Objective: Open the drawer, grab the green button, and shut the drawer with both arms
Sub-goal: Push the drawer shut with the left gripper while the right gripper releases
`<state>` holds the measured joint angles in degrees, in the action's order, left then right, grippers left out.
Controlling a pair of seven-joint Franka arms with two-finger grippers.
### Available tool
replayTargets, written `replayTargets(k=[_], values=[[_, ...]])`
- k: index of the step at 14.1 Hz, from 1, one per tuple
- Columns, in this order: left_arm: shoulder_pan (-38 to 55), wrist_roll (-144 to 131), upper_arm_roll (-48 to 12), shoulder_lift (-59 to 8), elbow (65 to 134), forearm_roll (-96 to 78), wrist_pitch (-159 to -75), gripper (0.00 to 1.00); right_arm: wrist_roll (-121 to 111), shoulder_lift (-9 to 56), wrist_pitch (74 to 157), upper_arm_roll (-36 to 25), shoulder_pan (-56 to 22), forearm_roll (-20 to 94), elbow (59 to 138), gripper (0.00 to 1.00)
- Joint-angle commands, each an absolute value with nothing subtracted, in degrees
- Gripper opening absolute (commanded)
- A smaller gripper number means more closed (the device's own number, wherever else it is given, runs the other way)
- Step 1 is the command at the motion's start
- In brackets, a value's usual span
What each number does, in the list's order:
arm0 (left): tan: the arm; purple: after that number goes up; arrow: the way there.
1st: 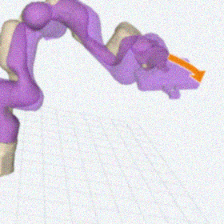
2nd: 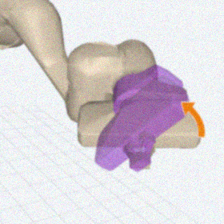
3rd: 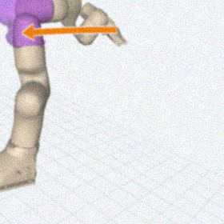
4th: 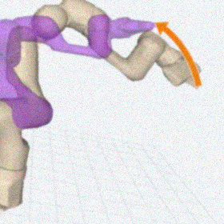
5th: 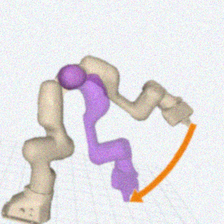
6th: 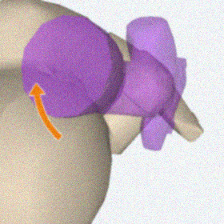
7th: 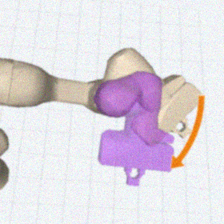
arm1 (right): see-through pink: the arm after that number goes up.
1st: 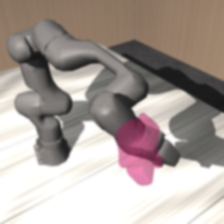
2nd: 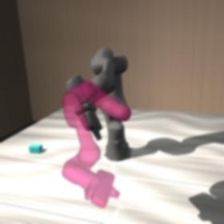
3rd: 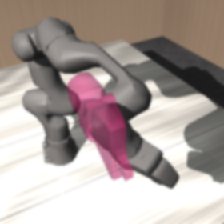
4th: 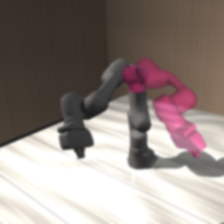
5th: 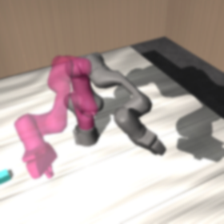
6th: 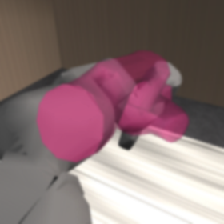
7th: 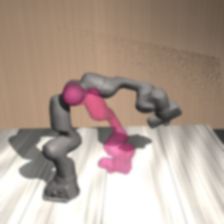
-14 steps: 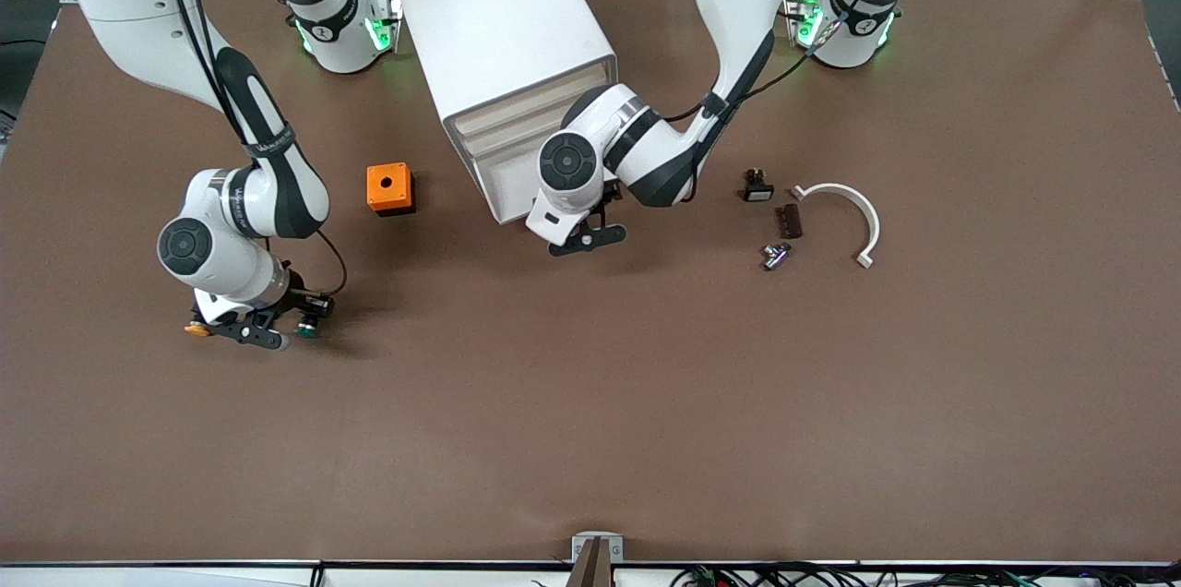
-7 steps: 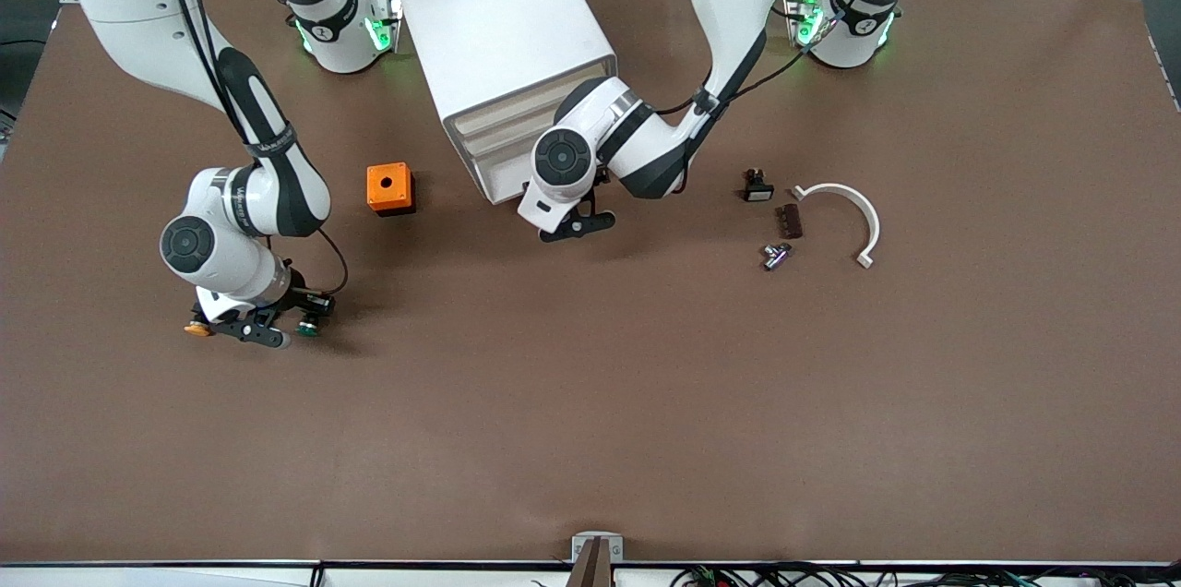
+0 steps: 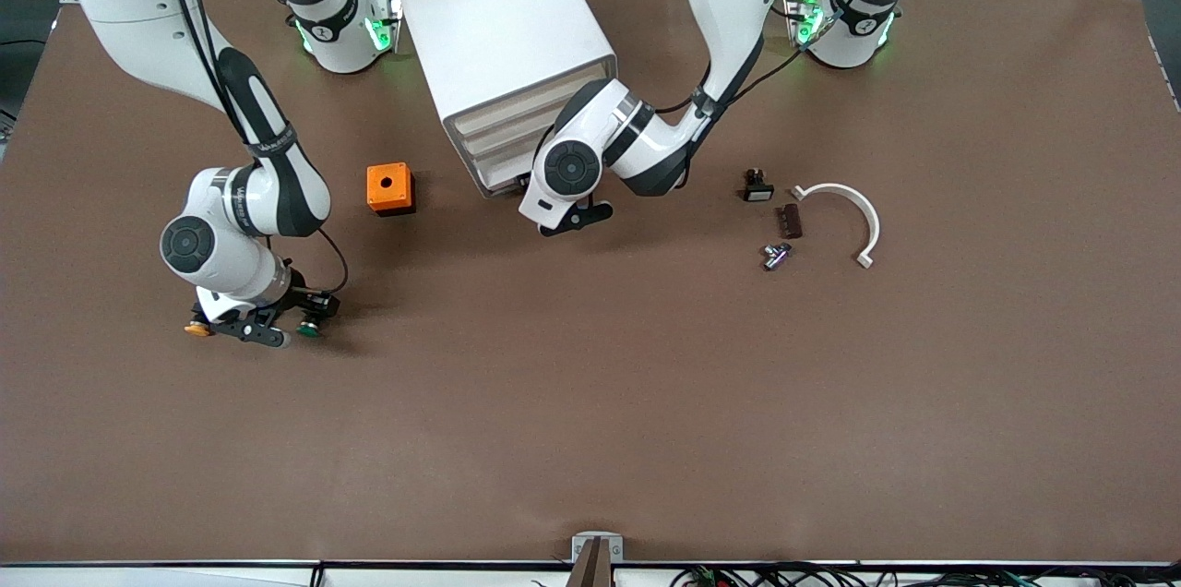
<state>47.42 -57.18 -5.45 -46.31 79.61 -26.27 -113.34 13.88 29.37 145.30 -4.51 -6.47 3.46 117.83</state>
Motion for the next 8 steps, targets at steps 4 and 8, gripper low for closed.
replayTargets(k=[4, 8], values=[[47.46, -57.13, -5.71, -46.05, 79.72, -32.16, -113.47, 1.00, 9.59, 28.13, 142.49, -3.96, -5.45, 3.43, 116.64, 1.00], [47.81, -57.13, -5.71, -46.05, 79.72, -35.94, -113.47, 1.00, 8.09, 24.97, 131.34, -3.96, -3.78, 3.43, 112.07, 1.00]])
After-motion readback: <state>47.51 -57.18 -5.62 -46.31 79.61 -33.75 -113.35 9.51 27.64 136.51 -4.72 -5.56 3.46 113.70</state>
